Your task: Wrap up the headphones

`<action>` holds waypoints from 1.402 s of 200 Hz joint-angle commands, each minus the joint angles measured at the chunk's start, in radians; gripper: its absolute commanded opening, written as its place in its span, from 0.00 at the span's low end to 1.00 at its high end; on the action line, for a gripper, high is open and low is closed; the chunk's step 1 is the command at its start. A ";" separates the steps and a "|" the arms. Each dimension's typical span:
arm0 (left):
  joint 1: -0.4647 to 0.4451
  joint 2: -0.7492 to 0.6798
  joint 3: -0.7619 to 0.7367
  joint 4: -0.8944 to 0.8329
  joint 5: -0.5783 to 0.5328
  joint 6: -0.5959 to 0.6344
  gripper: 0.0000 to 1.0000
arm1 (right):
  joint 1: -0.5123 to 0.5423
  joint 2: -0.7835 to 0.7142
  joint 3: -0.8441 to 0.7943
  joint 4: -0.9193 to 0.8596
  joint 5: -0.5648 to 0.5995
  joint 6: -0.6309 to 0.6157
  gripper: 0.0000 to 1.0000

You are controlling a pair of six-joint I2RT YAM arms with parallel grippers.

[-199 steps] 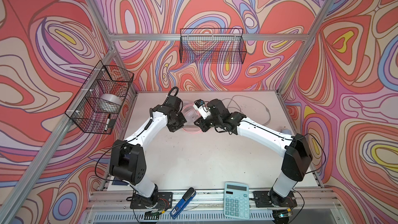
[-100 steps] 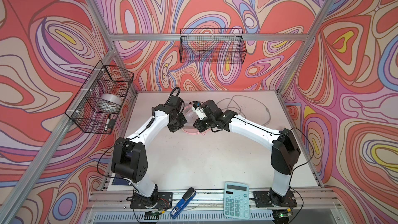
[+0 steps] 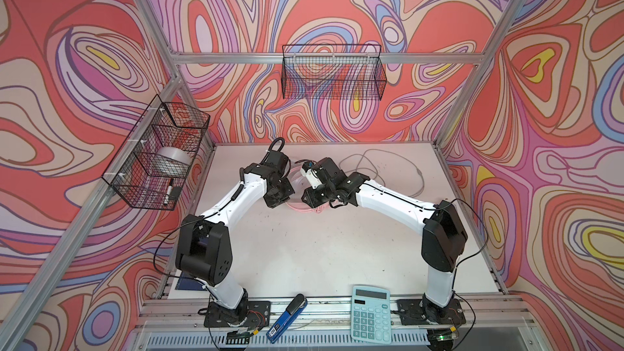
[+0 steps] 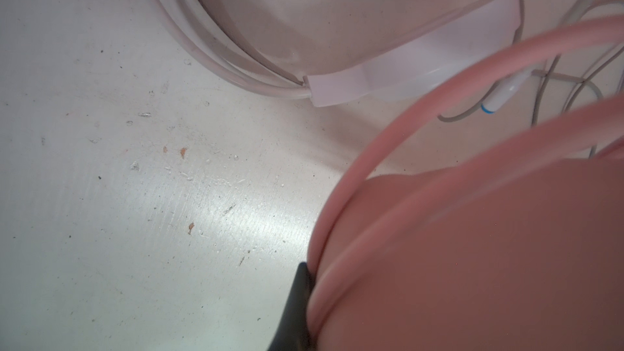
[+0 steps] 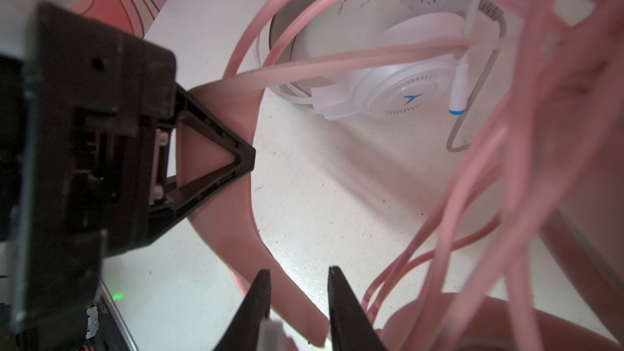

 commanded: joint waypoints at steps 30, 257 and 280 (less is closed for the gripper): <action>0.004 0.002 0.032 0.002 0.090 0.008 0.00 | -0.005 0.022 0.006 -0.039 0.052 0.005 0.32; 0.008 0.131 0.001 0.119 0.073 -0.033 0.00 | 0.053 -0.484 -0.673 0.199 0.090 -0.040 0.32; 0.008 0.132 0.001 0.126 0.078 -0.040 0.00 | 0.060 -0.440 -0.690 0.260 0.127 0.022 0.36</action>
